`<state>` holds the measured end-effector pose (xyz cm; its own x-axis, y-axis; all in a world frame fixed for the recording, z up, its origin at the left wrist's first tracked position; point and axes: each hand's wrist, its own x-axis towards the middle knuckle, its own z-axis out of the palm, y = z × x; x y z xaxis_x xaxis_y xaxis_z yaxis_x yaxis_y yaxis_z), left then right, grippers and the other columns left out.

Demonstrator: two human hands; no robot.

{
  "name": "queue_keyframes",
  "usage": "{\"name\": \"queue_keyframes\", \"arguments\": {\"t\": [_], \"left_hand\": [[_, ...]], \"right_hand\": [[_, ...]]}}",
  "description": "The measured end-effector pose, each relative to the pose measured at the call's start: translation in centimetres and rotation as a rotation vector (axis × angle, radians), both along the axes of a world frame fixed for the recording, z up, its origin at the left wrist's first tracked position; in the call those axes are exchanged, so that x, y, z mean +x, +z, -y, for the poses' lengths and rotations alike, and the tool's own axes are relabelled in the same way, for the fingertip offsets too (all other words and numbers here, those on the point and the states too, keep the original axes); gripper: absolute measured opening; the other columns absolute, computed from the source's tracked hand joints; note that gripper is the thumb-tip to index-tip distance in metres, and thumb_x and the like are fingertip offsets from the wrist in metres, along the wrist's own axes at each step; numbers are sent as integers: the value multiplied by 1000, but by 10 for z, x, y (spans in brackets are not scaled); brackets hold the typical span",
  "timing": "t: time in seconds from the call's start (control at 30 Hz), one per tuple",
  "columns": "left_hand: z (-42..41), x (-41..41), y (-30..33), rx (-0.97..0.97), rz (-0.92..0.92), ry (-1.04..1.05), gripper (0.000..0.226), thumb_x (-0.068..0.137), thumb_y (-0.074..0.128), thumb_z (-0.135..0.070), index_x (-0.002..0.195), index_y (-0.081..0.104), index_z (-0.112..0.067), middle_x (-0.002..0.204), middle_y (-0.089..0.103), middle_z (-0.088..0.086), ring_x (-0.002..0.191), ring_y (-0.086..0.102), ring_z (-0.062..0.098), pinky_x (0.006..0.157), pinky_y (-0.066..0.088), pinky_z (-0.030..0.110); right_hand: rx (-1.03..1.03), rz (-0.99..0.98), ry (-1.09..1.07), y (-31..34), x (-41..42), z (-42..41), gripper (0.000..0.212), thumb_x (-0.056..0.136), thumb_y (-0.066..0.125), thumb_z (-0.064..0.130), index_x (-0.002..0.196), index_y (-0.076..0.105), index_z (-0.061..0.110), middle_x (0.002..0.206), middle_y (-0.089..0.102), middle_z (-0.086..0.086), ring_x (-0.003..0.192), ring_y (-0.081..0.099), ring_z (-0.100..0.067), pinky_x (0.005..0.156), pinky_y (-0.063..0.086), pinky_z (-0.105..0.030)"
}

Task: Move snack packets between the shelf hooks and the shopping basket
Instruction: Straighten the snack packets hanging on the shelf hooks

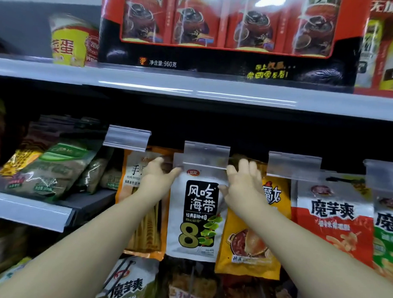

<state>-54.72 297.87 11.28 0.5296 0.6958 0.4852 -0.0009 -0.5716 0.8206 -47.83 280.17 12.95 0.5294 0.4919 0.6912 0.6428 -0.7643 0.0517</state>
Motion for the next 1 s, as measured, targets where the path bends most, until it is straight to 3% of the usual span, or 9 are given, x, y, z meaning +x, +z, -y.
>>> {"name": "queue_keyframes", "arguments": {"t": [0.13,0.3,0.5,0.6,0.7,0.73,0.83,0.9,1.0], "left_hand": [[-7,5,5,16,-22,58,47,84,70,-34,122,58,-8,113,65,12,100,62,33,80,56,45],[-4,13,14,67,-28,129,13,89,63,-15,99,60,-7,90,55,9,78,54,25,64,46,32],[-9,21,13,137,-170,220,24,89,60,-8,71,47,-3,72,46,7,61,47,16,48,38,23],[-10,19,10,256,-206,228,20,92,59,-19,91,57,1,84,49,9,74,53,22,60,41,29],[-18,13,-7,289,-176,155,40,90,59,-44,109,55,-10,90,60,2,77,57,18,60,44,28],[-20,10,-16,278,-147,96,47,87,60,-50,114,54,-11,89,62,0,76,58,14,59,45,24],[-22,-1,-50,247,-155,-93,47,82,67,-45,118,56,-16,95,65,-8,81,60,2,66,49,15],[-23,-3,-68,270,-250,-136,44,81,71,-42,117,60,-18,101,67,-7,83,61,3,74,50,17],[-26,-1,-82,279,-364,-182,39,84,69,-41,117,64,-21,110,69,-4,92,61,6,80,49,21]], "right_hand": [[-138,12,-105,6,9,-3,44,96,41,50,129,44,21,130,47,-5,123,36,-28,98,30,-36],[-140,24,-101,8,20,-5,44,94,45,49,126,47,20,133,48,-5,128,37,-28,91,37,-35],[-160,40,-96,1,31,-8,33,97,45,35,126,48,20,132,50,-6,127,40,-29,88,40,-35],[-170,103,-86,-1,29,-6,39,91,55,43,122,51,19,125,53,-6,119,45,-30,85,42,-35],[-181,301,24,-15,25,4,57,43,91,20,95,70,12,104,65,-12,93,58,-33,66,53,-35],[-185,365,77,-26,24,7,56,37,88,11,91,72,8,106,67,-16,96,60,-36,68,55,-39],[-241,490,174,-67,16,19,26,54,65,8,80,69,9,101,68,-14,91,57,-34,67,51,-39],[-303,390,168,-91,9,24,22,50,69,7,72,65,11,88,66,-10,74,50,-27,49,42,-32],[-337,141,90,-109,9,20,47,20,89,11,63,68,9,83,67,-10,58,58,-24,30,32,-24]]}}
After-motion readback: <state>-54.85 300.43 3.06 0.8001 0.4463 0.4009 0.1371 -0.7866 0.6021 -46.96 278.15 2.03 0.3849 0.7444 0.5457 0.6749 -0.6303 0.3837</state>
